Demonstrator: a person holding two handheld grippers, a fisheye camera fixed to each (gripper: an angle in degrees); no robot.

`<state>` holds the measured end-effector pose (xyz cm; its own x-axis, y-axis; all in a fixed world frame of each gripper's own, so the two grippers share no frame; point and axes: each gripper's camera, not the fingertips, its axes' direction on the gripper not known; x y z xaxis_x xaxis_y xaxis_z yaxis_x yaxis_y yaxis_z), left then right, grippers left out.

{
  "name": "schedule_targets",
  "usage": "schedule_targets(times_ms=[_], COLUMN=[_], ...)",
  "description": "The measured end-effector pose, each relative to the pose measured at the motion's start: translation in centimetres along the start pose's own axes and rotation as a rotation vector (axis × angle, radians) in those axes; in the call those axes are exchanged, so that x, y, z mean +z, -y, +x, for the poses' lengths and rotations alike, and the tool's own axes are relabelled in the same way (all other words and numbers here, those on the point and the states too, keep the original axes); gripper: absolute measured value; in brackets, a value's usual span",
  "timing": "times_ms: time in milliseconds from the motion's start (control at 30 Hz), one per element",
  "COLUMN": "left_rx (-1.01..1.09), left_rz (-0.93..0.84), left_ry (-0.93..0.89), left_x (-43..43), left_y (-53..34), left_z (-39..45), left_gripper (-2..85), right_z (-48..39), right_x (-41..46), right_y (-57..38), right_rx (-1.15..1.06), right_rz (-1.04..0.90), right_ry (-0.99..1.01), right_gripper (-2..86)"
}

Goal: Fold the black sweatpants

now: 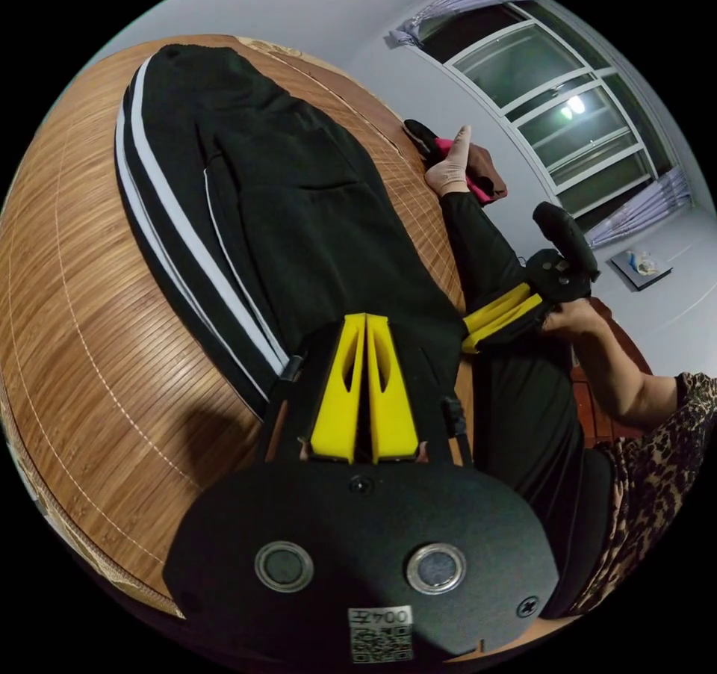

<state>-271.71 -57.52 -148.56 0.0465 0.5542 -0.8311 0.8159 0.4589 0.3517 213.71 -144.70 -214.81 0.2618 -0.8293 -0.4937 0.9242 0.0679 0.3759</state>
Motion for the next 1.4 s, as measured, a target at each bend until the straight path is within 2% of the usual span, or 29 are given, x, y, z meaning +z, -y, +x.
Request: schedule_targets(times_ms=[100,267,333,433,533,700,767,867,967,1167,1400], left_rx=[0.001,-0.015,-0.029,-0.085,-0.228,-0.347,-0.363,-0.429,-0.406,-0.233,-0.187], left_rz=[0.001,0.012,0.020,0.026,0.012,0.175,0.287,0.361,0.442,0.571,0.636], left_ry=[0.002,-0.001,-0.008,-0.043,-0.074,-0.086,-0.093,-0.028,0.003,-0.071,-0.072], left_x=[-0.8,-2.3,-2.9,-4.0,-6.1,-15.1,-21.5,-28.9,-34.7,-40.5,-43.3], left_y=[0.0,0.0,-0.1,-0.1,0.2,0.7,1.1,1.8,1.8,0.2,-0.6], left_z=[0.7,1.9,2.2,2.6,3.0,7.7,12.6,19.4,26.1,34.7,37.6], left_gripper=[0.4,0.4,0.4,0.3,0.4,1.2,1.3,1.1,0.5,0.2,0.2], right_z=[1.1,-0.5,-1.4,-1.6,-0.3,2.4,3.0,3.0,2.4,-1.3,-4.1], right_x=[-0.4,-3.3,-2.8,1.4,2.2,3.0,3.2,3.0,2.7,2.8,5.5], right_y=[-1.6,-4.9,-4.4,-2.8,-4.1,-6.7,-7.4,-8.3,-9.4,-9.7,-7.3], right_rx=[0.020,0.009,-0.002,0.000,0.041,0.099,0.113,0.138,0.142,0.088,0.045], right_rz=[-0.007,0.222,0.256,0.149,0.219,0.295,0.313,0.349,0.404,0.459,0.370], right_ry=[0.042,0.040,0.011,-0.038,0.030,0.189,0.222,0.229,0.246,0.184,0.047], right_gripper=[6.5,6.3,6.2,5.5,4.9,4.3,4.0,4.0,5.7,6.9,5.7])
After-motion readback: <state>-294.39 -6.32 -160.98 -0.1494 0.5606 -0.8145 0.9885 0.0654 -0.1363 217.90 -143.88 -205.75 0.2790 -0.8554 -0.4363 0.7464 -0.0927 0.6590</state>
